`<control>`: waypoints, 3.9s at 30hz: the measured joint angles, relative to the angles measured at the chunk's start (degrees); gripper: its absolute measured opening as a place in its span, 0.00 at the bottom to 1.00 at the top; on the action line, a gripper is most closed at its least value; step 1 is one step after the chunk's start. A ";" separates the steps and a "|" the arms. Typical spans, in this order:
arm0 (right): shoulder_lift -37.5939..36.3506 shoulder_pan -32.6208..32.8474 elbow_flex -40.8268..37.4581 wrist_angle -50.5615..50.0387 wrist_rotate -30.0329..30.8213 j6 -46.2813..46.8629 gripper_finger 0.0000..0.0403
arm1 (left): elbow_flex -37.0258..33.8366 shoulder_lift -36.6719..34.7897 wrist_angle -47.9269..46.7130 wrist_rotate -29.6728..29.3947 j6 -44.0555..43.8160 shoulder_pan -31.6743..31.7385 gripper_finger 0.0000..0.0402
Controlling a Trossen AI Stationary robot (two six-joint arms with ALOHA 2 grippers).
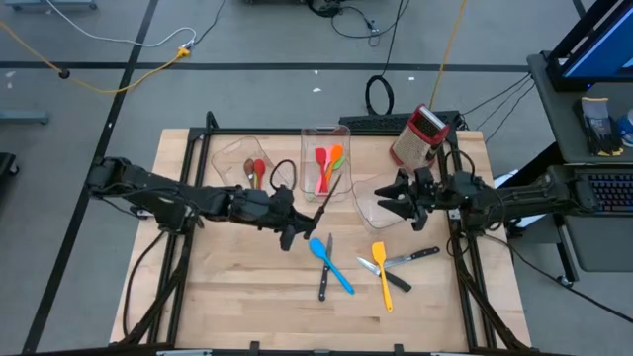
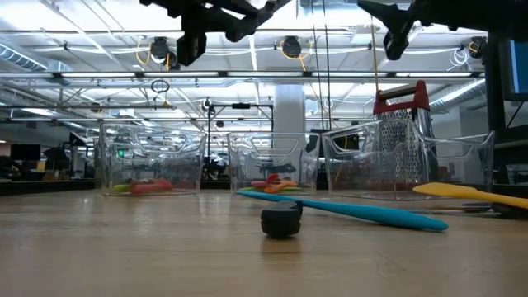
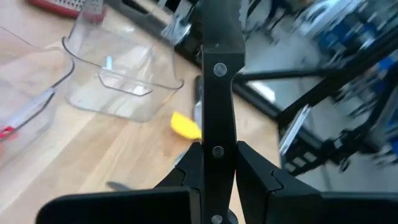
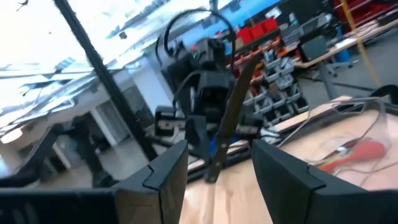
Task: Pick & Place Kitchen Items
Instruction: Put the black kitchen knife into the right bin
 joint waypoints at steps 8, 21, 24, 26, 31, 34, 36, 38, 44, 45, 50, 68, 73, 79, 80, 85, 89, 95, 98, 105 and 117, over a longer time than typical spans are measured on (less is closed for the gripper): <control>-11.68 0.02 0.00 -15.52 -0.49 -2.24 0.42 | 16.93 8.06 -19.09 -0.11 1.95 2.33 0.12; -30.46 0.04 0.00 -31.82 -4.69 -1.71 0.42 | 45.30 30.06 -34.96 2.99 2.51 7.06 0.12; -33.01 0.02 0.00 -31.69 -6.72 -1.37 0.42 | 50.81 33.57 -35.16 3.04 3.13 8.68 0.12; -34.20 0.04 0.00 -31.72 -8.27 -1.42 0.42 | 54.18 35.63 -34.68 3.61 3.28 9.85 0.12; -35.94 0.04 0.00 -34.23 -9.71 -1.63 0.42 | 61.20 41.10 -34.91 3.98 3.45 12.64 0.12; -36.29 0.04 0.00 -37.01 -9.67 -1.85 0.42 | 64.06 43.88 -34.86 4.99 3.49 13.84 0.12; -36.32 0.04 0.00 -38.16 -9.59 -1.82 0.42 | 64.80 44.90 -34.88 5.54 3.48 14.41 0.12; -36.30 0.04 0.00 -38.92 -9.47 -1.62 0.42 | 64.80 44.95 -35.39 5.24 3.43 14.79 0.12; -34.81 0.04 -0.01 -38.51 -8.34 -1.77 0.42 | 64.89 44.49 -33.72 3.61 4.39 15.06 0.12; -34.13 0.04 0.00 -38.15 -6.99 -1.91 0.42 | 64.89 44.45 -32.97 4.04 4.92 15.06 0.12; -29.32 0.02 0.00 -37.81 -1.14 -4.83 0.42 | 64.89 44.30 -30.88 8.88 6.64 14.91 0.12; -19.05 0.00 0.00 -35.40 9.09 -4.62 0.59 | 64.87 44.21 -31.94 -12.71 11.72 8.94 0.12; -18.16 0.00 0.00 -28.21 12.40 -6.31 0.67 | 64.87 44.19 -31.22 -19.58 12.63 6.86 0.12; -14.08 -0.02 0.00 -25.95 15.40 -6.23 0.73 | 64.87 44.19 -30.38 -24.79 13.03 5.30 0.12; -13.06 -0.02 0.00 -25.22 15.53 -6.15 0.73 | 64.87 44.19 -29.92 -24.91 13.03 5.16 0.12; -7.99 -0.02 0.00 -18.62 16.29 -6.82 0.74 | 64.87 44.19 -28.84 -25.18 13.00 5.01 0.12; -5.29 -0.01 0.00 -14.96 17.57 -7.70 0.74 | 64.87 44.19 -28.78 -25.81 12.71 5.03 0.12; -4.19 0.00 0.00 -13.29 19.75 -7.83 0.74 | 64.85 44.16 -28.84 -26.70 12.37 4.42 0.12; -4.17 0.00 0.00 -12.30 20.17 -8.65 0.74 | 64.85 44.11 -28.64 -27.50 12.35 3.96 0.12; -4.17 -0.16 -0.02 -10.76 23.46 -9.23 0.74 | 64.76 44.03 -28.54 -26.20 12.37 3.39 0.12; -4.02 -0.09 0.00 -11.44 25.34 -9.21 0.74 | 64.76 44.08 -27.76 -26.17 12.41 3.17 0.12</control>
